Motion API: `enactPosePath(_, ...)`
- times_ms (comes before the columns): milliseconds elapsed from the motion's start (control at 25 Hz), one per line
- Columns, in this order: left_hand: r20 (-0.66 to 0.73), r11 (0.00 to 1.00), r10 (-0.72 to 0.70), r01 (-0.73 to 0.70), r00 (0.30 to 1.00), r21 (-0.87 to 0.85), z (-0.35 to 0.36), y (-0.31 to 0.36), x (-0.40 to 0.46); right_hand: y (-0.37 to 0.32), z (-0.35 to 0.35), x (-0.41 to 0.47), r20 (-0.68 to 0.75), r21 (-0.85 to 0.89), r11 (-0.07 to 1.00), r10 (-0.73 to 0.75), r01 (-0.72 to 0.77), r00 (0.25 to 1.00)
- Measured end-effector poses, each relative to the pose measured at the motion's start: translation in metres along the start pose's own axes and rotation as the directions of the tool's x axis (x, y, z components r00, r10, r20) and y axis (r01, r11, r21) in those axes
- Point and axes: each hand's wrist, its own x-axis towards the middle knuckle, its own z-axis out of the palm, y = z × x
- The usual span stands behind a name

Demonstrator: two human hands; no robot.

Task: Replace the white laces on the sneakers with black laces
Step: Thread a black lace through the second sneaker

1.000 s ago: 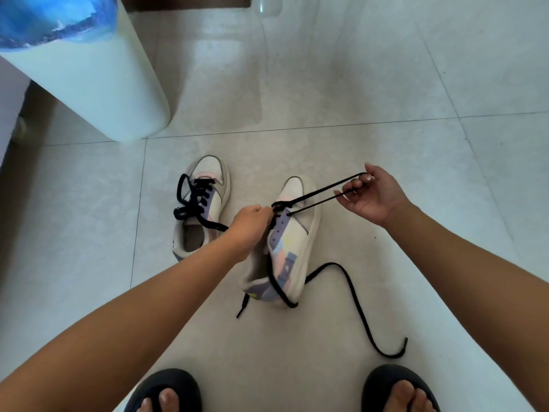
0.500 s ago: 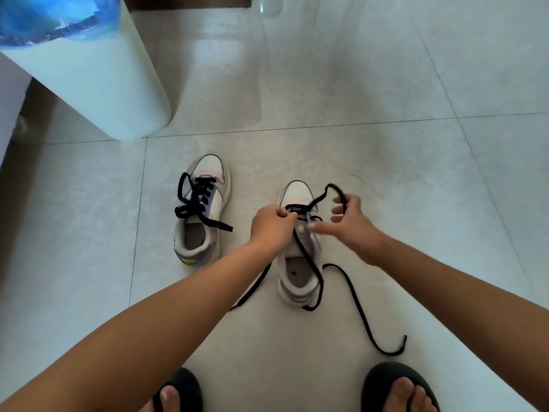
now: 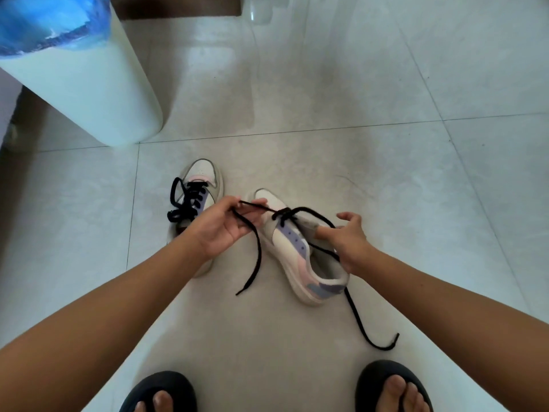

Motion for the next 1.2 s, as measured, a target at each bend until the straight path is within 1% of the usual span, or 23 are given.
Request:
enactPosePath(80,-0.034,0.996,0.008,-0.011,0.999,-0.09,0.0,0.002,-0.003,0.0,0.005,-0.005,0.061,-0.034,0.999,-0.01,0.012,0.998)
enactPosePath(200,-0.138,0.989,-0.012,-0.008,0.99,-0.146,0.014,-0.008,0.0,0.0,0.012,-0.01,0.038,0.024,1.0,0.015,-0.016,0.999)
enactPosePath(240,-0.154,0.993,-0.009,-0.009,0.988,-0.121,0.021,-0.013,0.003,-0.001,0.014,-0.011,0.027,-0.006,1.0,-0.012,0.012,1.0)
enactPosePath(280,-0.175,0.999,0.0,-0.007,0.985,-0.037,0.027,-0.018,0.005,-0.003,0.015,-0.013,0.021,-0.093,0.993,-0.064,0.065,0.998)
enactPosePath(320,-0.204,0.99,0.026,0.002,0.979,0.138,0.032,-0.022,0.008,-0.004,0.016,-0.014,0.02,-0.215,0.966,-0.143,0.144,0.99)
enactPosePath(360,-0.232,0.917,0.072,0.027,0.97,0.397,0.035,-0.026,0.012,-0.003,0.018,-0.016,0.032,-0.339,0.91,-0.243,0.24,0.969)
enactPosePath(400,-0.223,0.732,0.122,0.064,0.967,0.679,0.037,-0.029,0.014,-0.002,0.019,-0.018,0.055,-0.443,0.834,-0.342,0.33,0.938)
enactPosePath(440,-0.17,0.449,0.159,0.082,0.973,0.89,0.039,-0.03,0.014,0.0,0.019,-0.019,0.078,-0.523,0.754,-0.421,0.397,0.904)
enactPosePath(480,-0.103,0.172,0.175,0.072,0.979,0.982,0.04,-0.03,0.015,0.001,0.018,-0.019,0.094,-0.586,0.685,-0.473,0.433,0.876)
enactPosePath(520,-0.038,-0.02,0.179,0.042,0.983,0.999,0.04,-0.029,0.016,0.001,0.017,-0.017,0.103,-0.636,0.633,-0.498,0.442,0.861)
enactPosePath(560,0.001,-0.12,0.172,0.019,0.985,0.993,0.041,-0.025,0.014,0.0,0.016,-0.016,0.103,-0.672,0.6,-0.504,0.434,0.858)
enactPosePath(600,0.03,-0.166,0.17,-0.001,0.985,0.986,0.041,-0.022,0.012,0.0,0.014,-0.015,0.095,-0.691,0.591,-0.497,0.417,0.862)
enactPosePath(680,0.08,-0.18,0.185,-0.046,0.979,0.983,0.039,-0.017,0.007,-0.004,0.011,-0.013,0.064,-0.682,0.62,-0.477,0.388,0.876)
enactPosePath(800,0.142,-0.168,0.227,-0.104,0.964,0.98,0.038,-0.017,-0.005,-0.013,0.01,-0.009,0.012,-0.662,0.663,-0.457,0.349,0.889)
enactPosePath(880,0.173,-0.116,0.206,-0.152,0.963,0.982,0.038,-0.015,-0.014,-0.021,0.01,-0.005,-0.031,-0.657,0.687,-0.437,0.312,0.899)
enactPosePath(960,0.225,-0.002,0.126,-0.226,0.966,0.974,0.038,-0.01,-0.024,-0.025,0.007,0.002,-0.057,-0.658,0.7,-0.413,0.277,0.909)
enactPosePath(1040,0.266,0.111,0.005,-0.265,0.964,0.958,0.036,-0.004,-0.038,-0.028,-0.002,0.011,-0.106,-0.606,0.762,-0.364,0.23,0.925)
enactPosePath(1080,0.279,0.138,-0.046,-0.27,0.959,0.953,0.033,-0.003,-0.044,-0.029,-0.009,0.016,-0.132,-0.567,0.796,-0.339,0.21,0.931)
enactPosePath(1120,0.285,0.137,-0.082,-0.273,0.955,0.952,0.029,-0.001,-0.049,-0.029,-0.015,0.019,-0.151,-0.542,0.817,-0.327,0.198,0.933)
enactPosePath(1200,0.281,0.073,-0.135,-0.273,0.95,0.959,0.022,0.002,-0.056,-0.027,-0.023,0.022,-0.152,-0.54,0.816,-0.335,0.206,0.93)
